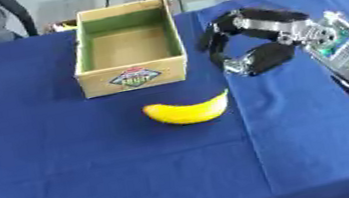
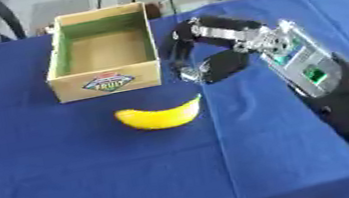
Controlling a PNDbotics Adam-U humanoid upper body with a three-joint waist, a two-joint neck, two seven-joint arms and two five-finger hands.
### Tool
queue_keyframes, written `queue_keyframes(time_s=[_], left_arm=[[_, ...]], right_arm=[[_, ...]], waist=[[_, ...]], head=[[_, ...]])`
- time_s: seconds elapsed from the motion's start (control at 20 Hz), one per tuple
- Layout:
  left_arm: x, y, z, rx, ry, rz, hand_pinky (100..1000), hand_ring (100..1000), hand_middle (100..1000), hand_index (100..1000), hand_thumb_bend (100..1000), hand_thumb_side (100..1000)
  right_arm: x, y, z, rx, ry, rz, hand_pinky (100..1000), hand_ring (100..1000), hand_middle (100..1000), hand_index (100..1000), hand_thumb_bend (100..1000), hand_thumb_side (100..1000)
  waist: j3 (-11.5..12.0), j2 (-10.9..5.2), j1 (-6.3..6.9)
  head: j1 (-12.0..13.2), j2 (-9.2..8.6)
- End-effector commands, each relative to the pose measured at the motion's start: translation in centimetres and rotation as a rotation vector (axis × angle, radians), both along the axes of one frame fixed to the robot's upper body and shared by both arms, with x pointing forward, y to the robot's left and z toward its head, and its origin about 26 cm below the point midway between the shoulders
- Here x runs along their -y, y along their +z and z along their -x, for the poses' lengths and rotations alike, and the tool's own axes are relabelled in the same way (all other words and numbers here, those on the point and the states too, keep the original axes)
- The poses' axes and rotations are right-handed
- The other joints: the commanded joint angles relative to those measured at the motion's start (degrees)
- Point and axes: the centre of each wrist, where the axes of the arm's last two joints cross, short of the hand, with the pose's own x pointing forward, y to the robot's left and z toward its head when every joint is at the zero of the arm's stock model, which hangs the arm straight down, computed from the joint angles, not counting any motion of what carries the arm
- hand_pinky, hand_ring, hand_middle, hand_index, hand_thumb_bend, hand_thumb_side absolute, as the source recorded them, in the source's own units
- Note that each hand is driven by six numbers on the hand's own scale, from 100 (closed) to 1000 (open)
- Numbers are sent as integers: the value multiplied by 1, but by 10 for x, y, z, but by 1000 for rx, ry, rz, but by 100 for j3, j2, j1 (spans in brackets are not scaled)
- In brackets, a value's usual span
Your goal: Pick up objects on the table and place them in the box.
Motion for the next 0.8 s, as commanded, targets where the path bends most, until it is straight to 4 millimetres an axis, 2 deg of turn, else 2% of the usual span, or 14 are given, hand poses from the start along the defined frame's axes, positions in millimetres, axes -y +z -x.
queue_keyframes(time_s=[0.05, 0.8], left_arm=[[-2, 6, 0, 14, -8, -20, 523, 479, 549, 640, 180, 1000], [-1, 5, 0, 10, -16, -19, 524, 480, 550, 640, 179, 1000]], right_arm=[[-1, 8, -2, 51, 7, 65, 659, 671, 695, 804, 100, 631], [-22, -26, -10, 117, 16, 218, 673, 686, 703, 810, 100, 754]], waist=[[-1, -79, 13], [31, -88, 41]], head=[[-21, 31], [-74, 31]])
